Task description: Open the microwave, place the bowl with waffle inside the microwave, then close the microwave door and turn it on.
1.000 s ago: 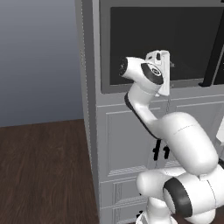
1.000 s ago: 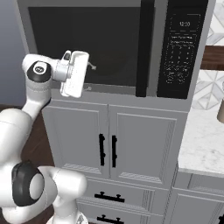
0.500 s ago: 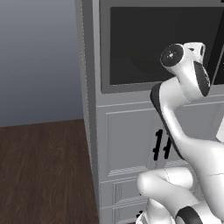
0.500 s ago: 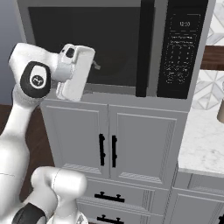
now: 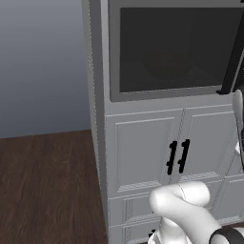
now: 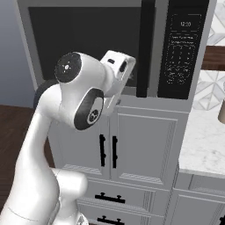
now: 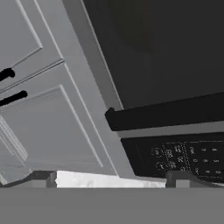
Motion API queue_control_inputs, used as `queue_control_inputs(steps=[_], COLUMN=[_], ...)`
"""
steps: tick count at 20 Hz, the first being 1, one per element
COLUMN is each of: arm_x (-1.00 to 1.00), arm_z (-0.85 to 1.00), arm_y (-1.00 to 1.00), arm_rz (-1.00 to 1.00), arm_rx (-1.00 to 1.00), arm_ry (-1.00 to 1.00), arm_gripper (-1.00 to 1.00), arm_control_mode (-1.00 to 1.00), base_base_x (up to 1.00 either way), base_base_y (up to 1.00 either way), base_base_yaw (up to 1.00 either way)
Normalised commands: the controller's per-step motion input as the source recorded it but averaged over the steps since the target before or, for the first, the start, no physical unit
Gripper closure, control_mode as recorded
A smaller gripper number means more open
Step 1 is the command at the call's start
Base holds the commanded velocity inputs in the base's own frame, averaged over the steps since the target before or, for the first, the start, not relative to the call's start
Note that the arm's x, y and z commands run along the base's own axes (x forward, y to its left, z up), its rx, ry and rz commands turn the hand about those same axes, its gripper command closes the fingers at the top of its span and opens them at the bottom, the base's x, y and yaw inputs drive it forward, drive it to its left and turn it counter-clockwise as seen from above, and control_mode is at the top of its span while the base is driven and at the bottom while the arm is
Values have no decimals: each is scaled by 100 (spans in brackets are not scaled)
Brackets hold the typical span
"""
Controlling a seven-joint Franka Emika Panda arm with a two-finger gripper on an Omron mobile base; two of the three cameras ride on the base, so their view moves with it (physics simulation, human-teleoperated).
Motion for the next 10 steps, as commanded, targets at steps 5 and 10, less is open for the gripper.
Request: queue_control_inputs(steps=[5,10], arm_x=[7,36], arm_z=[-4,-30], arm_y=[-79,-50], arm_rz=[38,19], arm_rx=[1,1], arm_ry=[-17,-1], arm_gripper=[-100,-100], arm_control_mode=[-100,-100], base_base_x=[0,0], base_base_y=[0,0], base_base_yaw=[0,0])
